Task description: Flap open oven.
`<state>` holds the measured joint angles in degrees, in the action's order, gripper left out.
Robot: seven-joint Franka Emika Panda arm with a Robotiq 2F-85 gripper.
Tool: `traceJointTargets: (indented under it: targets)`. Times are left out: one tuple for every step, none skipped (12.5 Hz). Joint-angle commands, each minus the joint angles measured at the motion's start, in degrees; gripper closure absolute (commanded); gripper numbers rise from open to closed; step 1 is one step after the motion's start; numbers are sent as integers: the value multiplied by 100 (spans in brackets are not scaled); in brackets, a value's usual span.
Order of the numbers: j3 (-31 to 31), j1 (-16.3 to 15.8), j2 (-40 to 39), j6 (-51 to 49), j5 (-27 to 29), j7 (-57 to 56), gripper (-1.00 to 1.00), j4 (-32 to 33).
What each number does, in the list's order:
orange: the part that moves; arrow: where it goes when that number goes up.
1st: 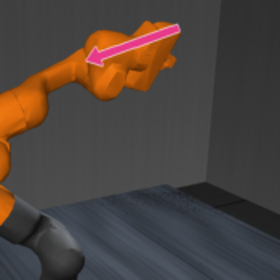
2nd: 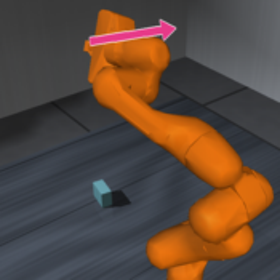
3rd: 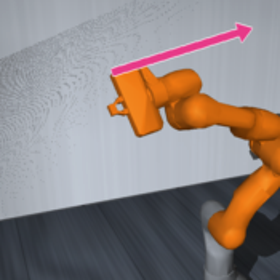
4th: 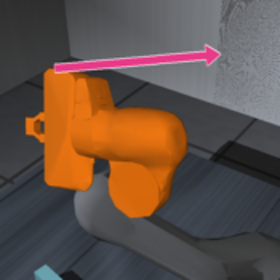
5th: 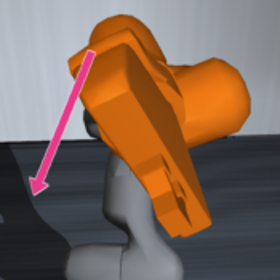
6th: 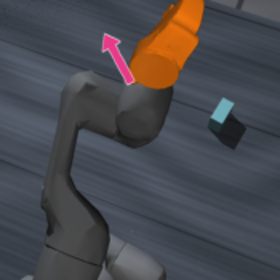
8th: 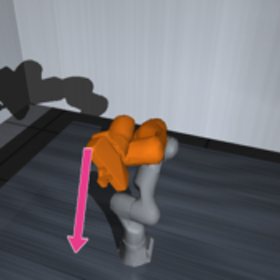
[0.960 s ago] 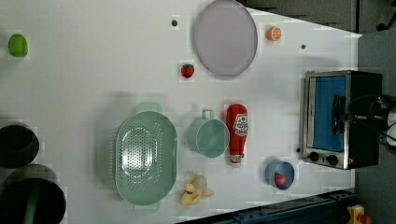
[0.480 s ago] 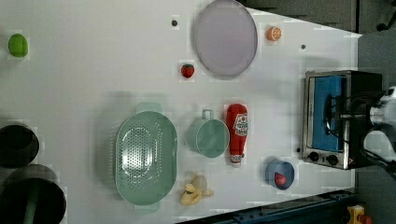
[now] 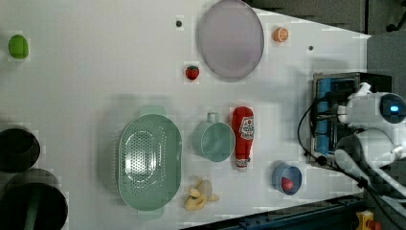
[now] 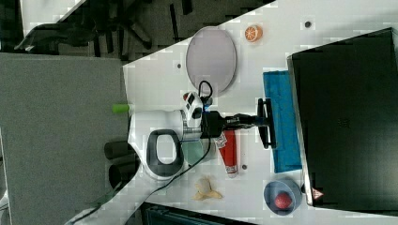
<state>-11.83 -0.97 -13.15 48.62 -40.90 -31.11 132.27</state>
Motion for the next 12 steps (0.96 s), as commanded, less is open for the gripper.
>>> traceJointTargets:
  targets:
    - [145,-291,-379,-61,-569,1753,65,85]
    - [192,-380,-513,-134,-836,2192,65,75]
    - [226,-478,-641,-237,-1092,2627,65,50]
    - [249,-586,-769,-373,-1352,3039,65,7]
    - [258,-708,-897,-525,-1565,3369,65,-36]
    - [258,-819,-1028,-630,-1677,3662,65,-93]
    - [258,-903,-1169,-683,-1711,3833,65,-158]
    - [256,-952,-1328,-688,-1711,3846,65,-228]
    - [257,-974,-1485,-656,-1707,3846,65,-302]
    - [257,-979,-1605,-603,-1703,3846,65,-369]
    - [250,-976,-1677,-531,-1701,3846,65,-404]
    - [242,-972,-1724,-445,-1699,3846,65,-422]
